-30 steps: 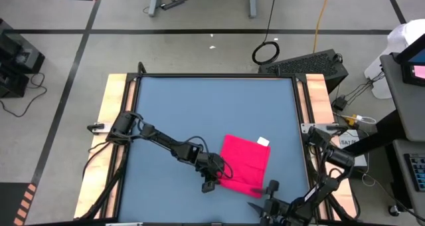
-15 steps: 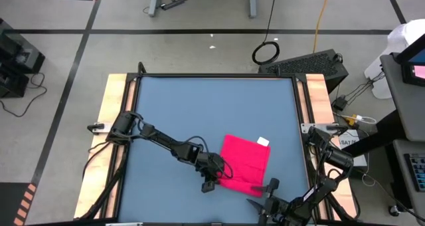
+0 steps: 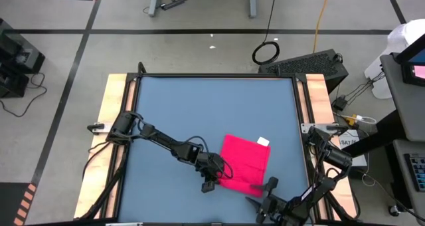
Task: Roll towel
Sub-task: Roll the red towel
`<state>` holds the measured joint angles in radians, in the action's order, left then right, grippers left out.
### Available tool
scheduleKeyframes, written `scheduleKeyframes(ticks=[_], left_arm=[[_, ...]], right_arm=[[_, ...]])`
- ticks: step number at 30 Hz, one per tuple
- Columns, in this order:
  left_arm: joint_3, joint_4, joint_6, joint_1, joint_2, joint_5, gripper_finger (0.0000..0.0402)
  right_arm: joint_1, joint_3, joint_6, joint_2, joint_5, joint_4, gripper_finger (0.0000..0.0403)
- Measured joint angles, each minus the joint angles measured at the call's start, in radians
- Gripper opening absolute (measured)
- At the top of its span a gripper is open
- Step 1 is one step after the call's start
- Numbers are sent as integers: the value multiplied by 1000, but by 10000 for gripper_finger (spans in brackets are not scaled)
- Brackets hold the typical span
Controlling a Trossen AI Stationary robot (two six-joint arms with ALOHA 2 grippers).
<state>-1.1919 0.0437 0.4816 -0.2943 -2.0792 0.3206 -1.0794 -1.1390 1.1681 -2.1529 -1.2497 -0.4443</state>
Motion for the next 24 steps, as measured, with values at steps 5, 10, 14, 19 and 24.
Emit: scheduleKeyframes(ticks=[5,10,14,19,24], left_arm=[[0,0,0,0,0,0,33],[0,0,0,0,0,-18,33],[0,1,8,3,2,-66,33],[3,-17,-29,6,31,-122,60],[3,-61,-96,6,112,-138,124]], right_arm=[[0,53,172,1,47,-23,254],[-2,105,277,4,87,55,254],[0,118,275,4,92,110,254],[0,119,275,5,97,167,241],[0,118,299,5,101,195,204]])
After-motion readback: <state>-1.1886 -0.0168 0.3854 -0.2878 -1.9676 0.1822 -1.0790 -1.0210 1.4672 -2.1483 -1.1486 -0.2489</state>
